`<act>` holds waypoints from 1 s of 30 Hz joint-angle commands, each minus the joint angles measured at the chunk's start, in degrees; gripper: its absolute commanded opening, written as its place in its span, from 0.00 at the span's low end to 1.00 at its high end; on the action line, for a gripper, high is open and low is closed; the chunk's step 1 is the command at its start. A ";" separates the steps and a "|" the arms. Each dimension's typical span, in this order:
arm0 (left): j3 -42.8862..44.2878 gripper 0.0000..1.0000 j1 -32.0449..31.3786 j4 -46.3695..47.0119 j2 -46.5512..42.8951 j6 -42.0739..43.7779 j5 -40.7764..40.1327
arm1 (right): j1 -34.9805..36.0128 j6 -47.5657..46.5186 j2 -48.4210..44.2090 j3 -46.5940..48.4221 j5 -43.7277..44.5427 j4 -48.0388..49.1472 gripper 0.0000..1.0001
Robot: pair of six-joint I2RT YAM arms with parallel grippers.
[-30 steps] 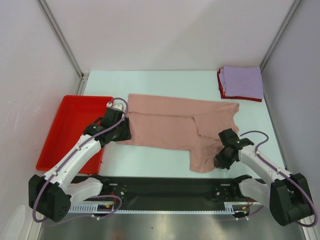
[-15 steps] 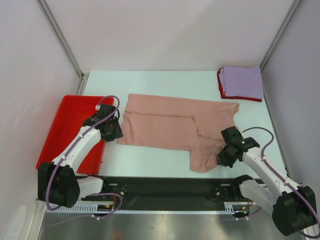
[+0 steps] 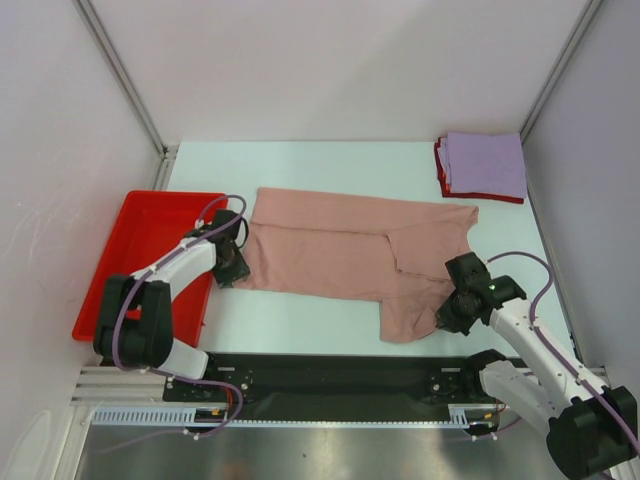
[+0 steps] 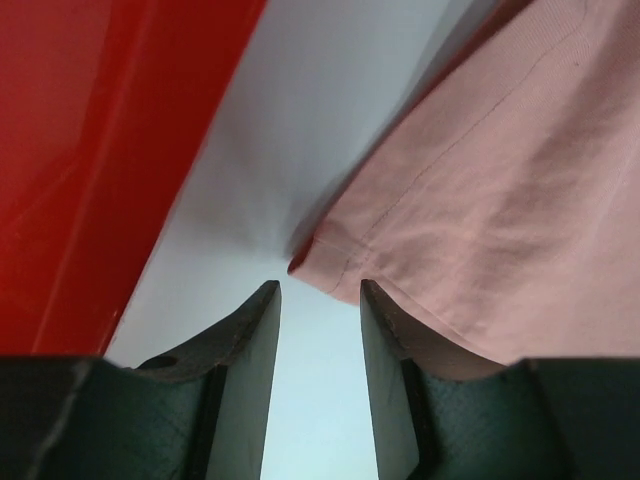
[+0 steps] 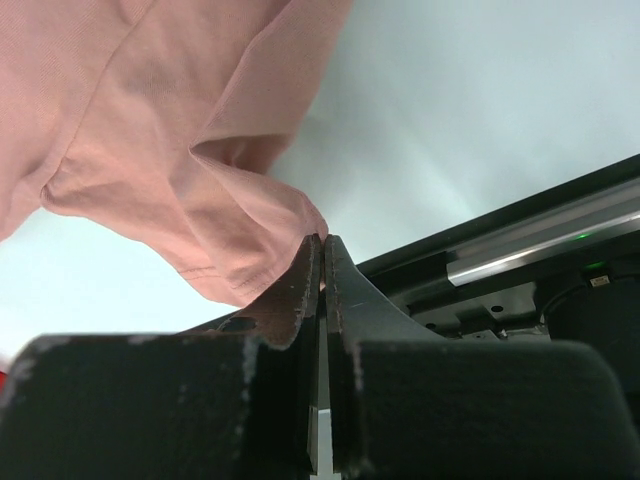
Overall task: Fold and stack the t-shirts
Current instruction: Fold the tshirt
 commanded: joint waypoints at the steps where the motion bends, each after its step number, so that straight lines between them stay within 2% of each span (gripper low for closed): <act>1: 1.62 0.43 0.28 2.45 1.13 -2.26 -2.20 | 0.26 -0.99 -0.53 1.45 1.02 -0.87 0.00; 8: 1.01 0.41 0.37 3.86 3.68 -2.35 -2.99 | 0.35 -1.16 -0.53 1.97 1.11 -1.39 0.00; 11: 0.57 0.37 0.28 4.38 4.30 -2.00 -3.60 | 0.26 -1.08 -0.53 3.02 1.64 -2.27 0.00; 14: 0.39 0.28 0.37 4.74 4.39 -1.38 -4.22 | 0.27 -0.90 -0.79 4.08 1.73 -3.32 0.00; 15: 0.57 0.20 0.28 4.74 4.30 -0.95 -4.31 | 0.26 -0.81 -0.97 4.43 1.99 -4.11 0.00; 21: 0.31 0.04 0.28 3.60 2.20 0.02 -5.27 | -0.35 1.12 -2.73 7.59 4.36 -9.81 0.00; 30: -0.04 0.00 0.37 2.98 -0.09 1.43 -5.45 | 1.58 6.39 -8.43 13.65 6.99 -17.91 0.00</act>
